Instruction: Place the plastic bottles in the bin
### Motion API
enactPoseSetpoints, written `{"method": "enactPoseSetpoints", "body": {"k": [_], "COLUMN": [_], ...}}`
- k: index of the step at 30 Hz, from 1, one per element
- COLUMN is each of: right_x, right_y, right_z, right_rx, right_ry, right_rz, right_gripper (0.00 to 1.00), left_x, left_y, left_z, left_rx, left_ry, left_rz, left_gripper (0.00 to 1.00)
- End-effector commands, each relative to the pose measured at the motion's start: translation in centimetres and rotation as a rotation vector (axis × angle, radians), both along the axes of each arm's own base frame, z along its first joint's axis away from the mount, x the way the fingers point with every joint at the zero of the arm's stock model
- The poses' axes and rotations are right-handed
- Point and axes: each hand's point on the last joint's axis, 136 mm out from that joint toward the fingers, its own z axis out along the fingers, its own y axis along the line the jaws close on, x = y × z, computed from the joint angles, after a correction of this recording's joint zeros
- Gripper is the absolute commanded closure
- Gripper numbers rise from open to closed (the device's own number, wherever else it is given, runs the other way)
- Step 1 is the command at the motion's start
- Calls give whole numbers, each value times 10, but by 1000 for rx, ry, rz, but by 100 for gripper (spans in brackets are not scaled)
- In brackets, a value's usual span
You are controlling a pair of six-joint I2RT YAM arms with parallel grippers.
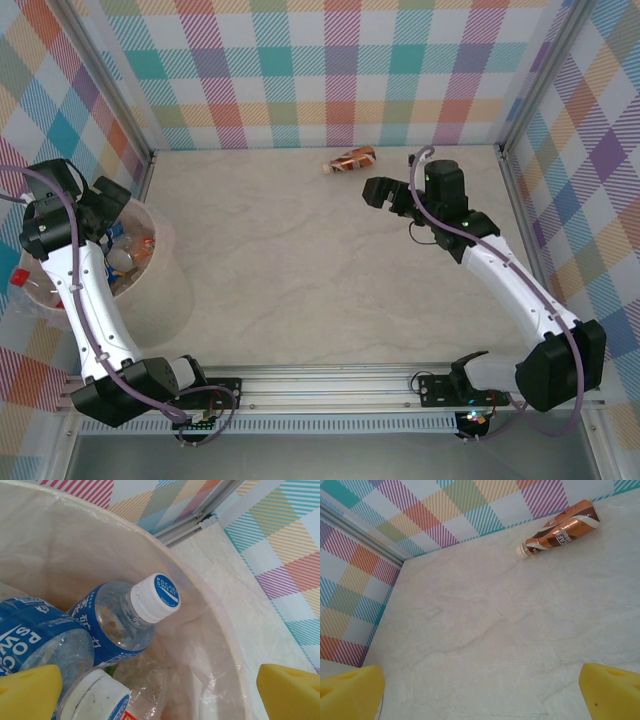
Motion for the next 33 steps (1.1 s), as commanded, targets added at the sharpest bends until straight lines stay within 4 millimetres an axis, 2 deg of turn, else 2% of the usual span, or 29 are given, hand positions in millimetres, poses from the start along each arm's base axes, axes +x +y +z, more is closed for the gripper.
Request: {"method": "enactPoseSetpoints", "body": {"k": [1, 7, 14, 18, 20, 22, 24, 25, 27, 30, 32, 33], "right_x": [0, 5, 18, 34, 44, 54, 62, 67, 79, 106, 128, 137], "right_y": [-5, -7, -14, -14, -14, -10, -6, -4, -3, -4, -3, -2], "right_z": [2, -8, -27, -40, -44, -44, -45, -45, -50, -64, -74, -78], "right_rx": [-9, 11, 19, 42, 74, 98, 98, 96, 99, 156, 185, 188], "right_ry": [-13, 6, 63, 109, 134, 140, 131, 127, 135, 199, 229, 236], "right_rz": [-19, -55, -135, -152, -161, -156, -144, -137, -130, -142, -163, -172], "right_gripper": [0, 0, 0, 0, 0, 0, 0, 0, 0, 0, 0, 0], "left_x": [0, 19, 55, 75, 79, 80, 77, 74, 73, 71, 68, 67], "left_y": [-13, -66, -151, -217, -223, -207, -193, -194, -208, -255, -289, -300], "left_z": [18, 41, 59, 62, 56, 49, 53, 57, 69, 83, 86, 84], "left_rx": [-18, 3, 11, 11, 67, 127, 166, 165, 138, 15, -90, -128], "left_ry": [-58, -122, -220, -259, -214, -169, -173, -196, -271, -401, -457, -466], "left_rz": [-43, -215, -469, -678, -669, -585, -521, -528, -602, -832, -1001, -1054], "left_gripper": [0, 0, 0, 0, 0, 0, 0, 0, 0, 0, 0, 0]}}
